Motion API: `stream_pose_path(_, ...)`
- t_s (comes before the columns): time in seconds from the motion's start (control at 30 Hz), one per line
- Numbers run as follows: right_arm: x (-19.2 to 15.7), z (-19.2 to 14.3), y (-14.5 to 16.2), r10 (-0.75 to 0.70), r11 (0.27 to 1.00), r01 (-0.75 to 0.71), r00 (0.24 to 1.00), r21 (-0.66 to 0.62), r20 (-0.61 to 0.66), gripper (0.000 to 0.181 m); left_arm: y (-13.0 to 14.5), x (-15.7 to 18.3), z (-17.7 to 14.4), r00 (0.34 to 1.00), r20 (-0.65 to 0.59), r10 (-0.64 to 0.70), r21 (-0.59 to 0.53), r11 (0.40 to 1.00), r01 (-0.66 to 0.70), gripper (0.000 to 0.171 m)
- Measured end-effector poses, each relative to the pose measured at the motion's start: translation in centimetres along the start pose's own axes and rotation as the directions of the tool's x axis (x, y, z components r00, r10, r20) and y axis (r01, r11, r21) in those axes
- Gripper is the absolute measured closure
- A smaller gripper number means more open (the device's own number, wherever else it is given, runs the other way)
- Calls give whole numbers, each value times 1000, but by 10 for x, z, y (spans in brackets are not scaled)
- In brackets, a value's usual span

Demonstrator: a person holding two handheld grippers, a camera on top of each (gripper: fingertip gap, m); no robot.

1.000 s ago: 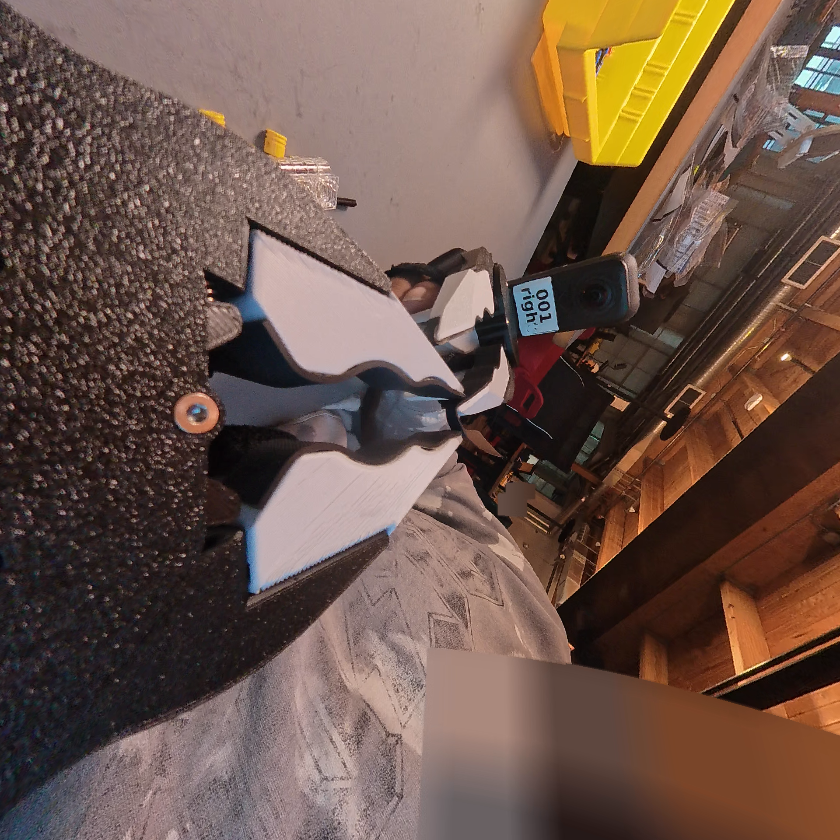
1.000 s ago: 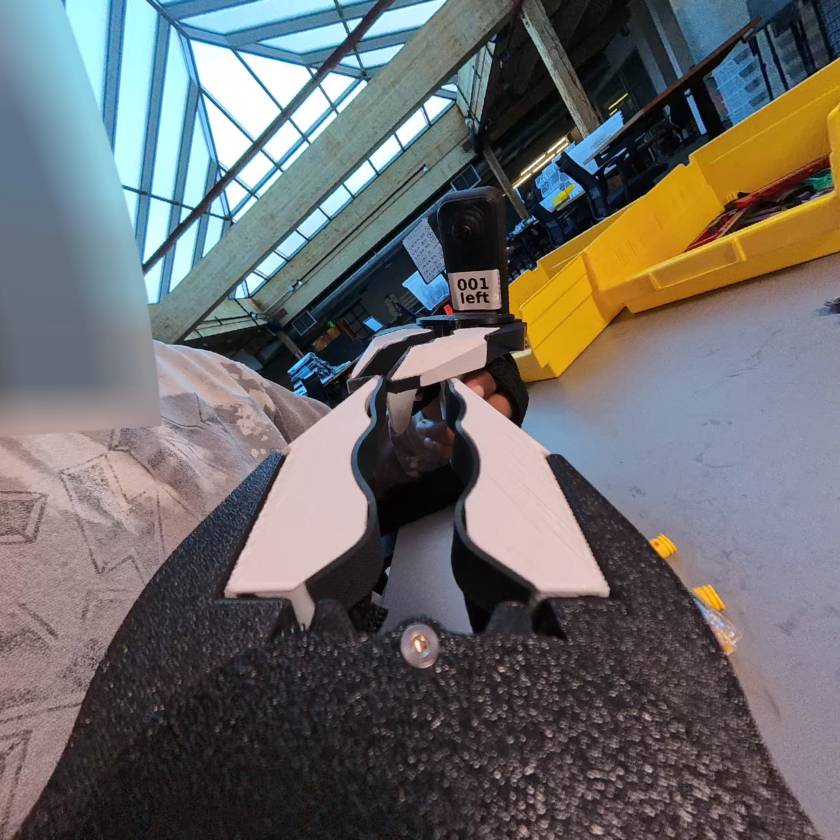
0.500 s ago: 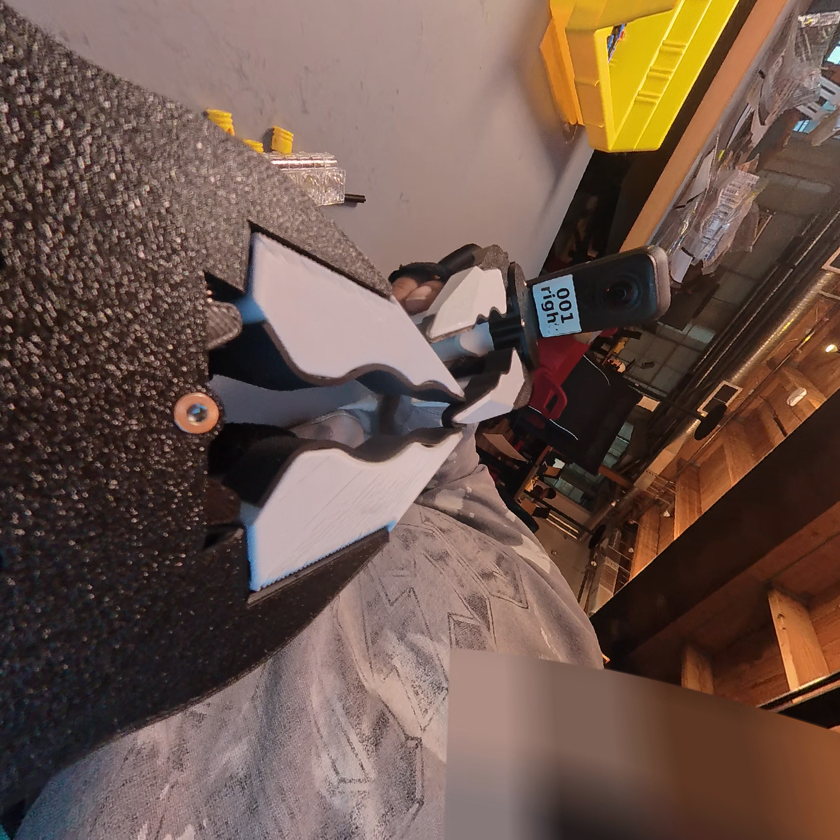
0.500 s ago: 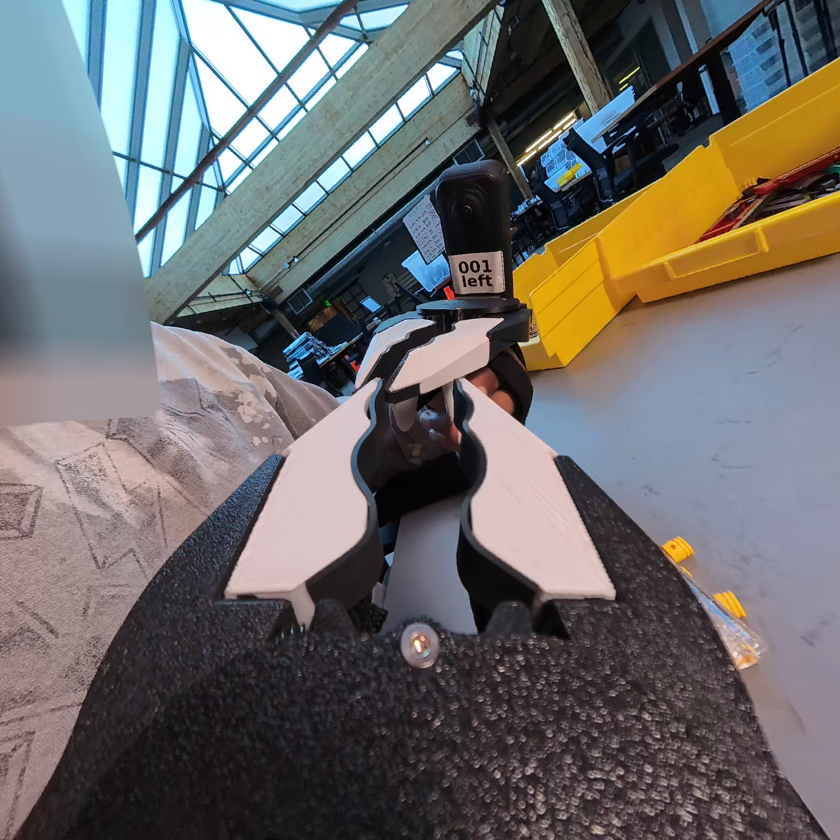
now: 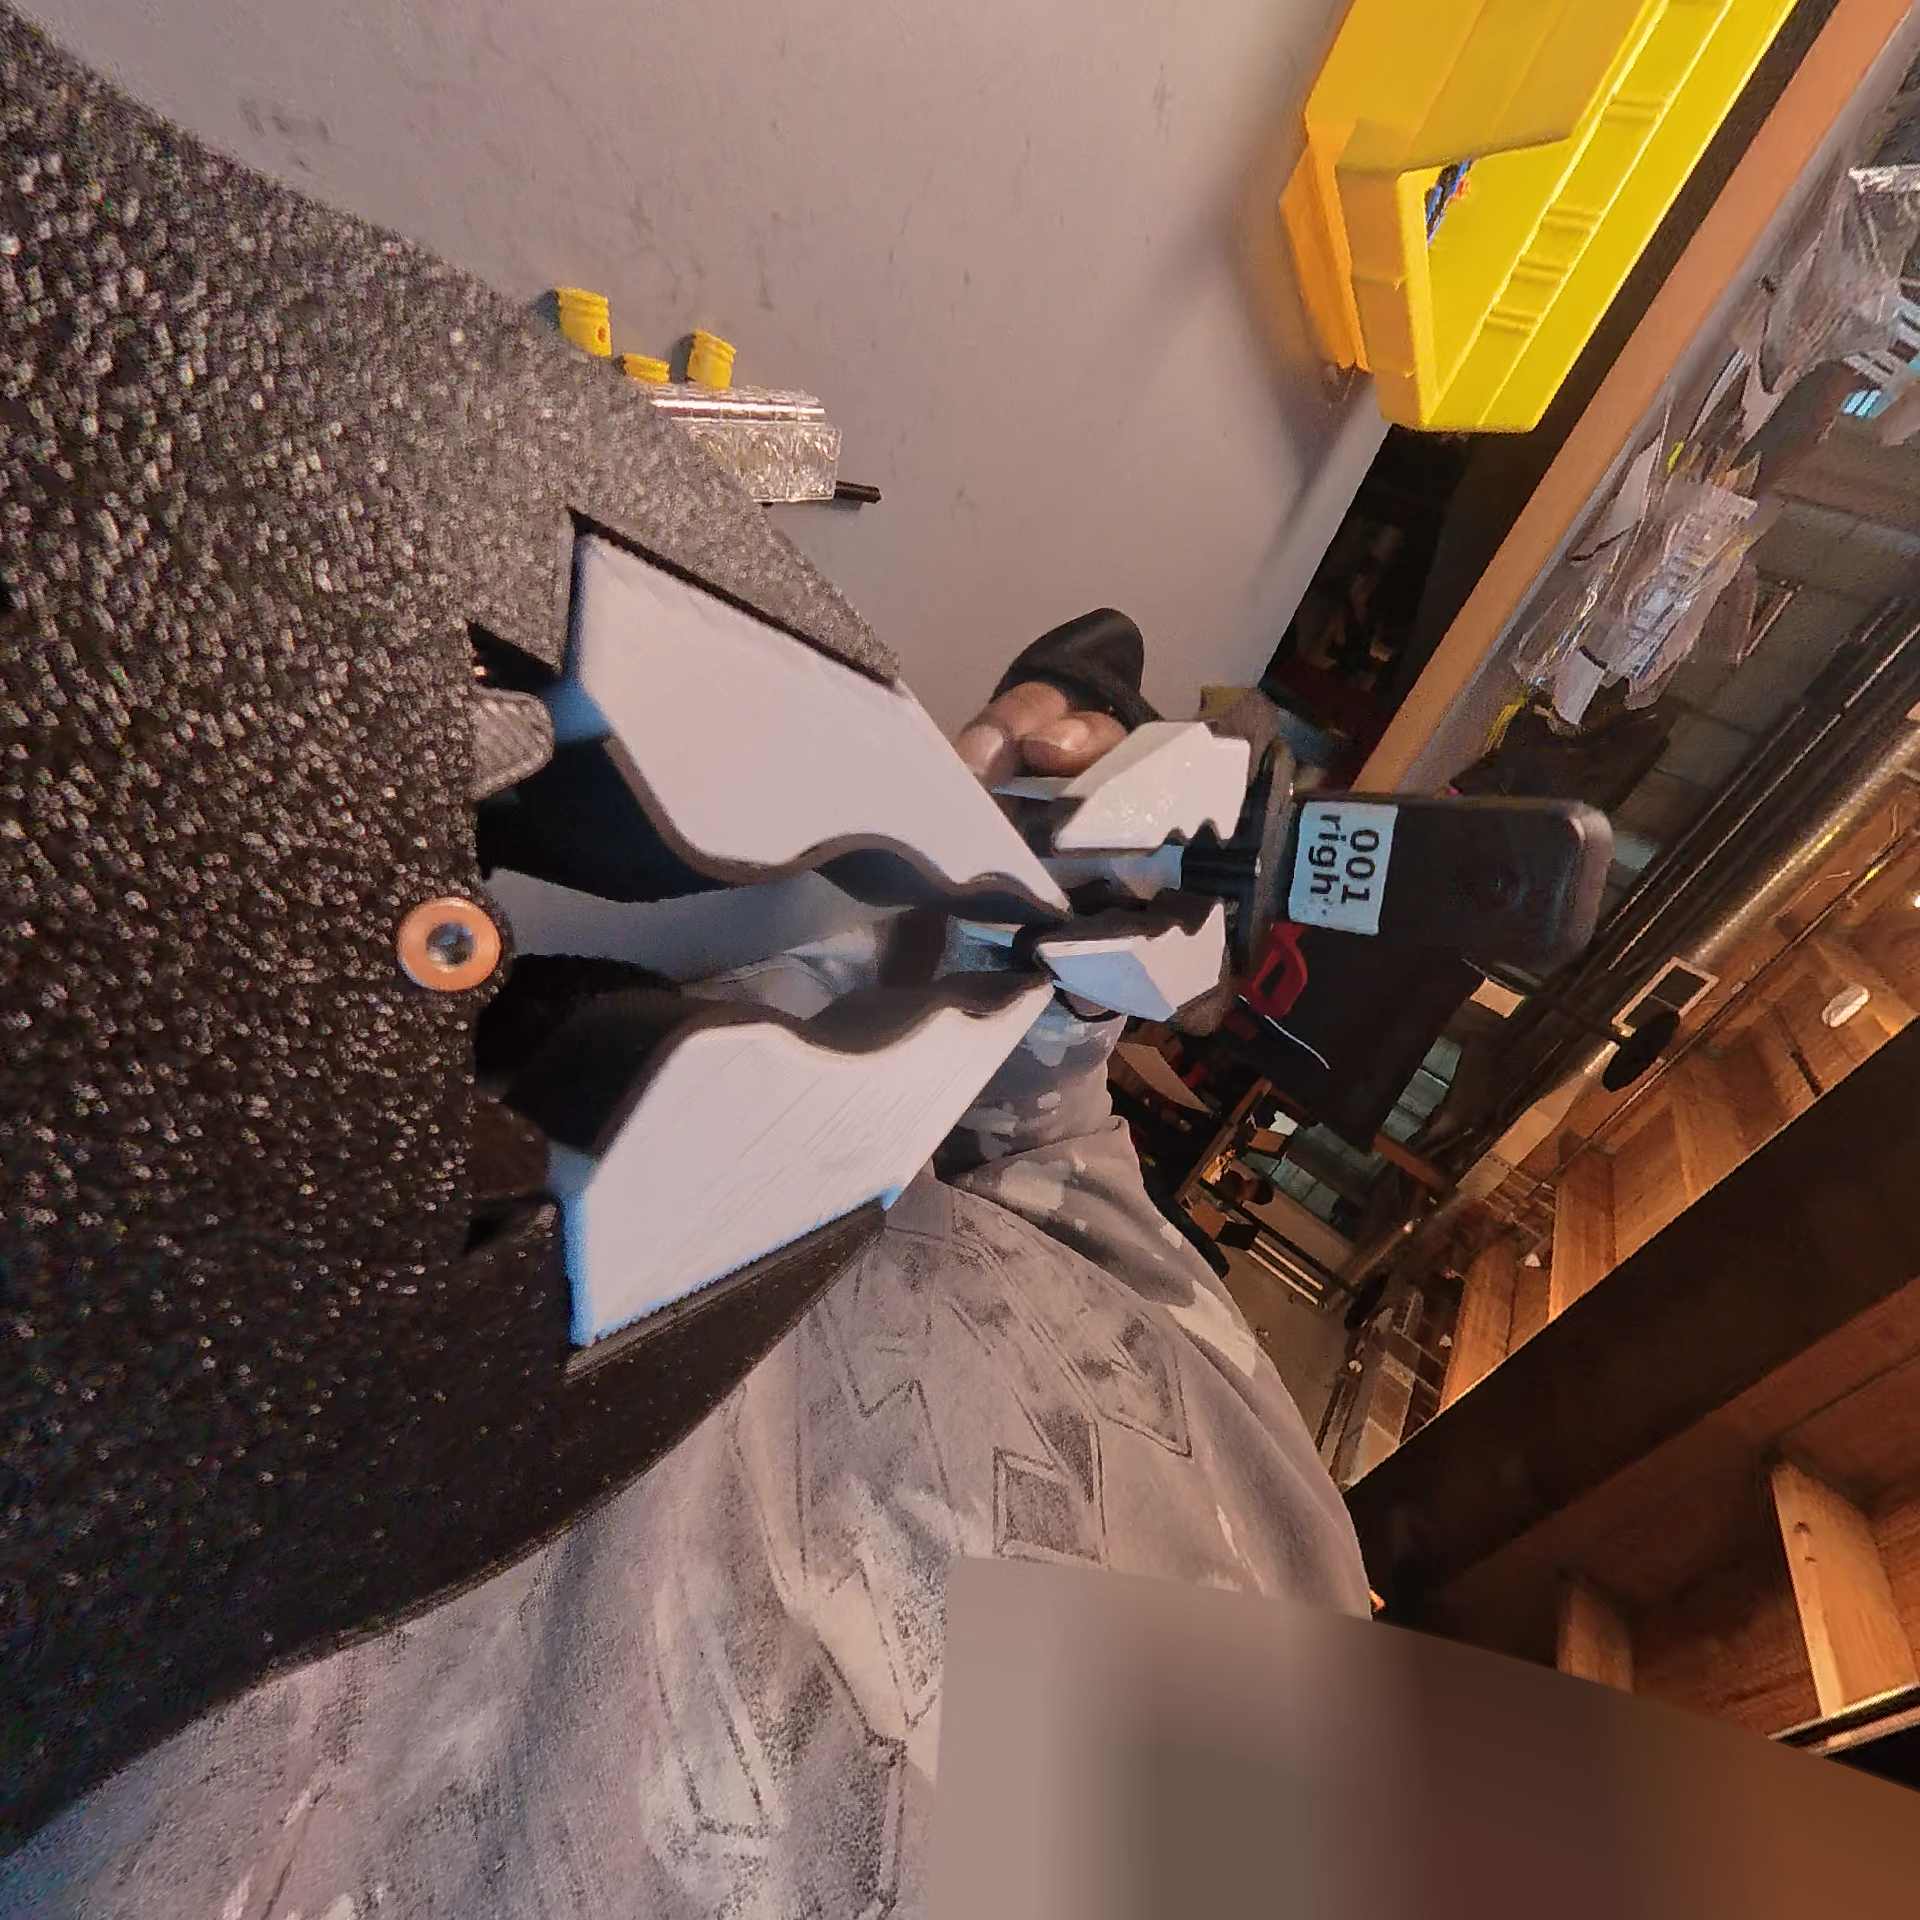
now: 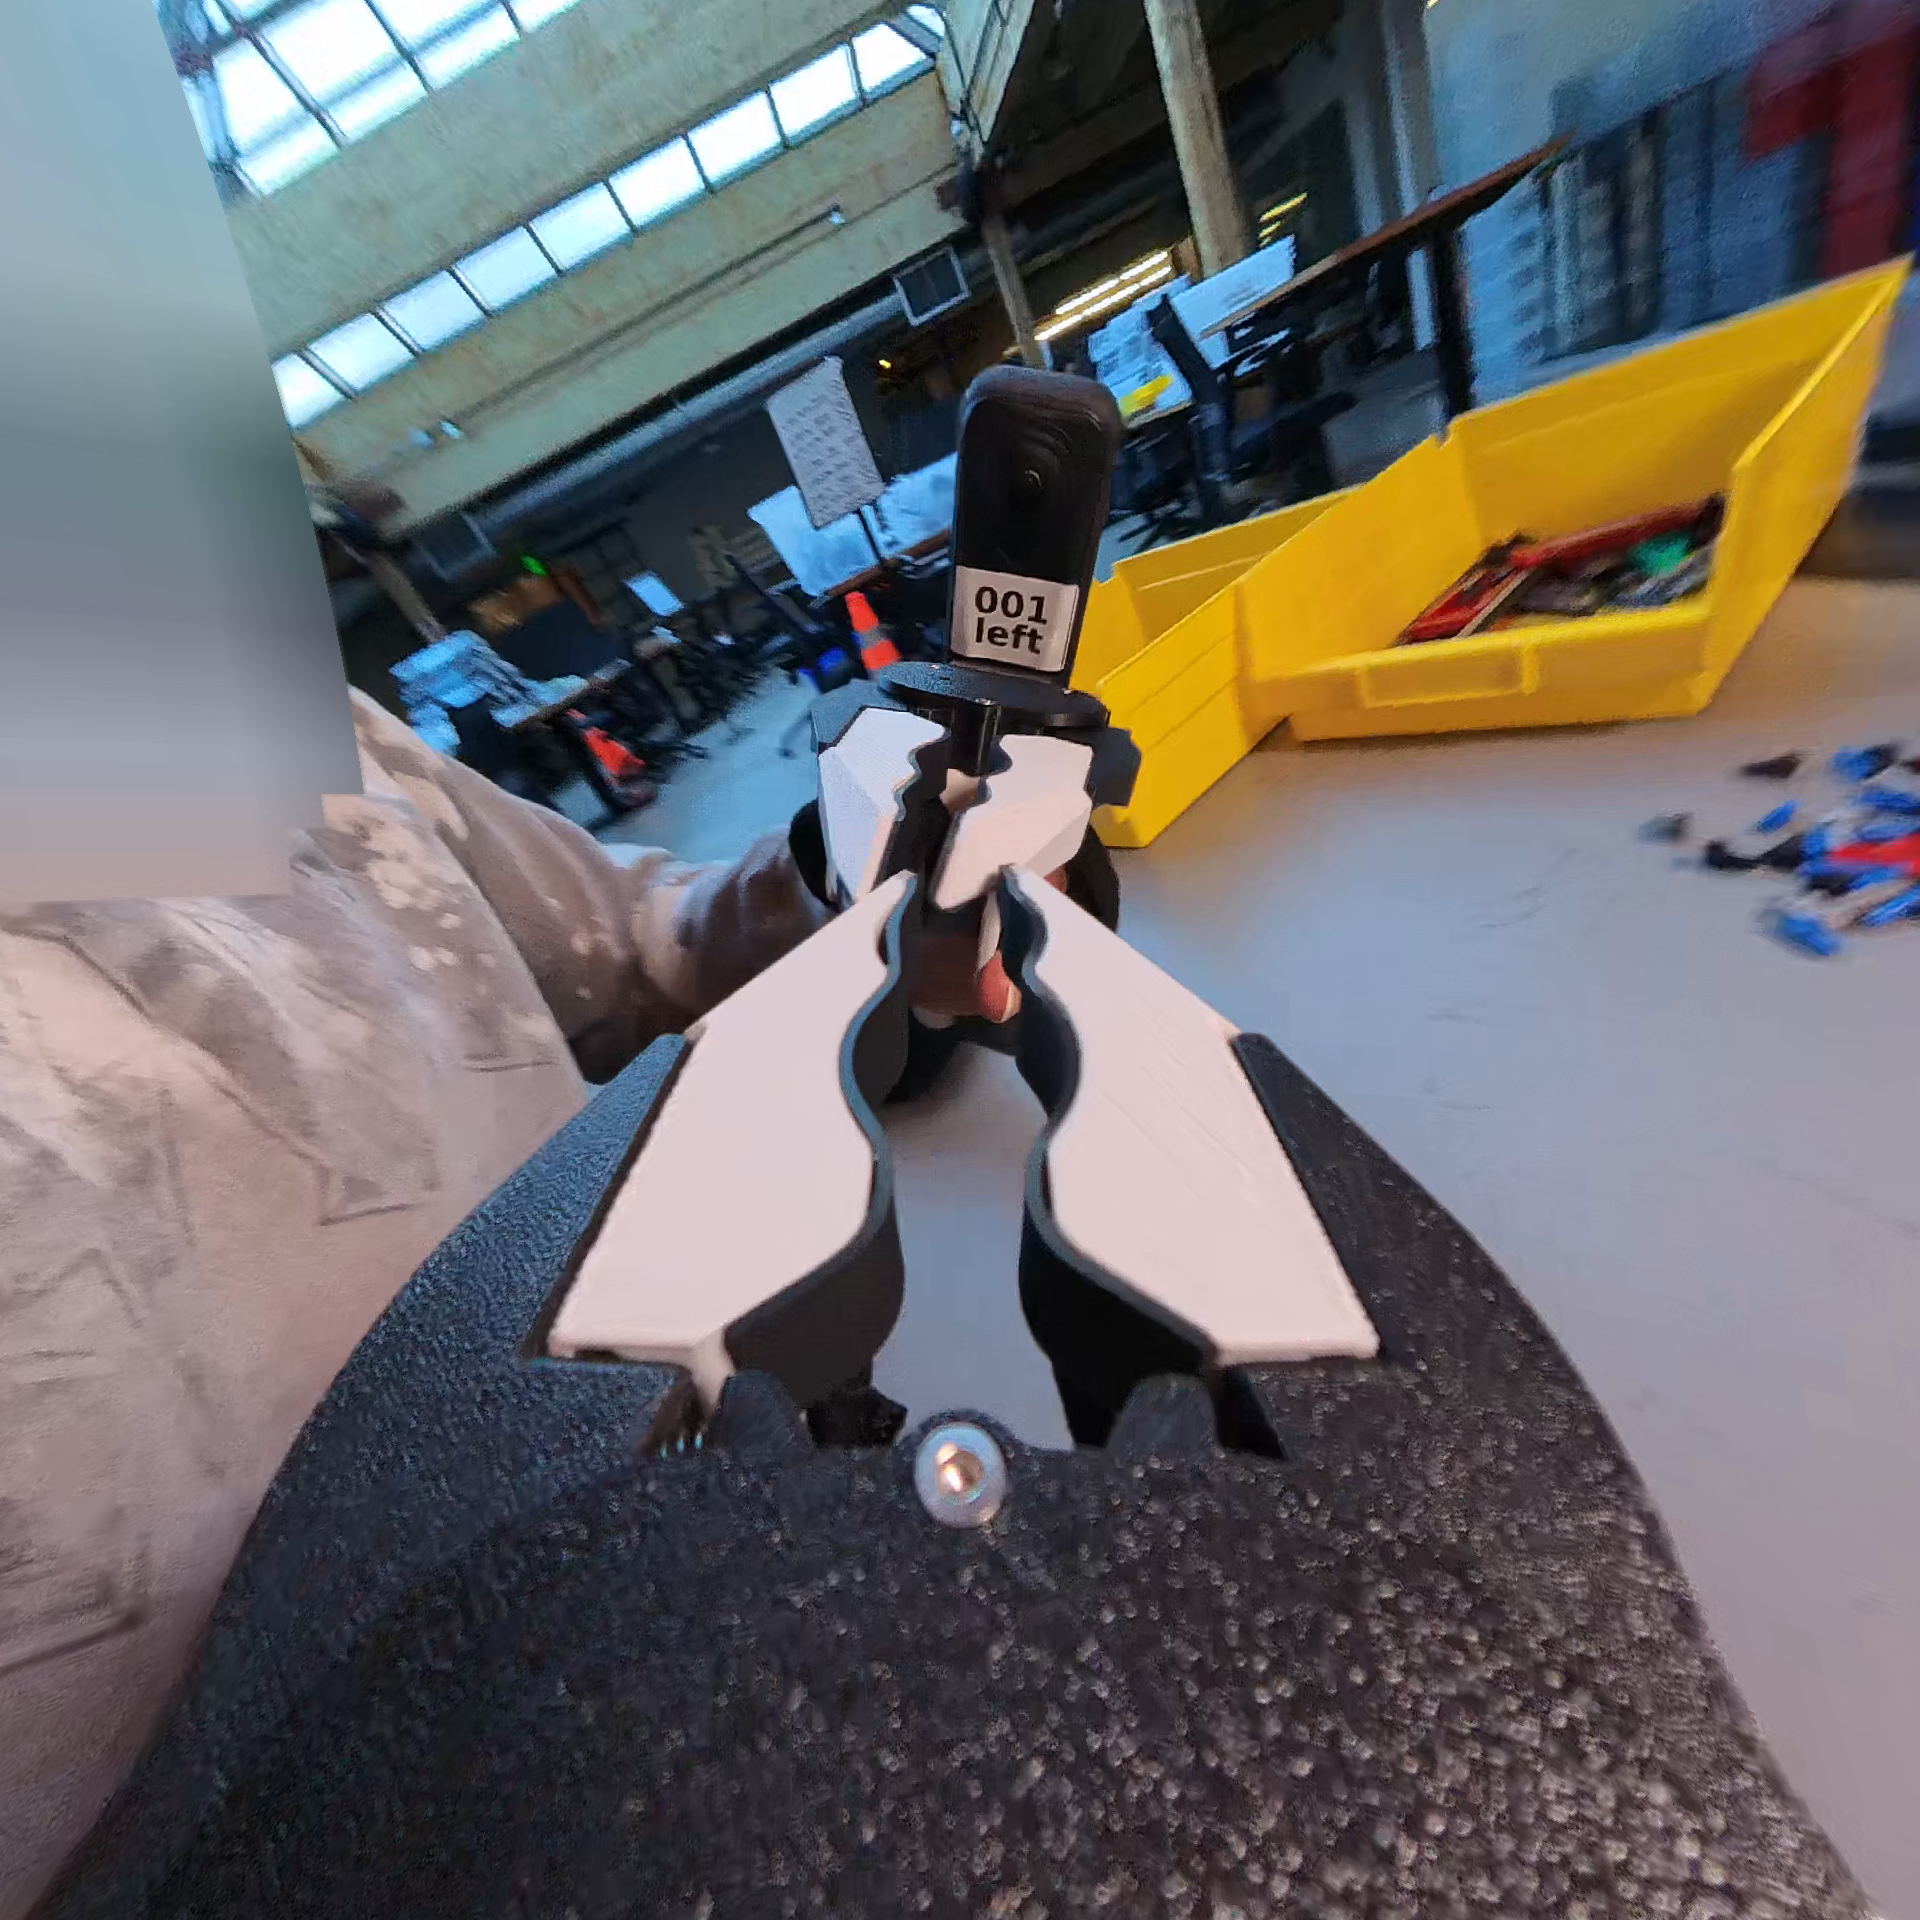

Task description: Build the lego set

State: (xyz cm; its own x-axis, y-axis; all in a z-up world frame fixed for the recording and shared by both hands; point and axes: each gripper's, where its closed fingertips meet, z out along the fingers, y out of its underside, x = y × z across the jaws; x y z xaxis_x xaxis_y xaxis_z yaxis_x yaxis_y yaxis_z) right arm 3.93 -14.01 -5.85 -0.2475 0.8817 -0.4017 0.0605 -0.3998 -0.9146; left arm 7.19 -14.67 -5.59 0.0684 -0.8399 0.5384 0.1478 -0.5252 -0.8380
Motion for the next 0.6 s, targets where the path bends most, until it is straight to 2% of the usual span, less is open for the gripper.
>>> stream_pose_path(0.07, -2, 1, -4, -101, 995, 100, 994, -17, -50, 171, -2, 2, -1, 1000, -13, -6, 13, 1000, 6, 165)
stream_pose_path(0.13, -5, -1, -3, -132, 990, 130, 990, -46, -49, 168, -1, 6, 0, 999, -22, 24, 2, 1000, -24, 166)
stream_pose_path(0.37, -13, -2, -13, -102, 992, 104, 994, 65, -25, 157, -8, 17, 4, 995, -18, 94, 39, 995, -93, 165)
stream_pose_path(0.47, 1, -6, -16, -52, 993, 57, 997, 100, -55, 141, -12, 12, 6, 992, 29, 121, 57, 991, -123, 165)
stream_pose_path(0.53, 7, -5, -21, -32, 989, 43, 997, 145, -76, 137, -16, 11, 5, 985, 51, 162, 76, 983, -165, 164)
stream_pose_path(0.6, 7, -4, -23, -40, 985, 52, 996, 166, -74, 136, -18, 12, 2, 980, 62, 191, 91, 976, -196, 152)
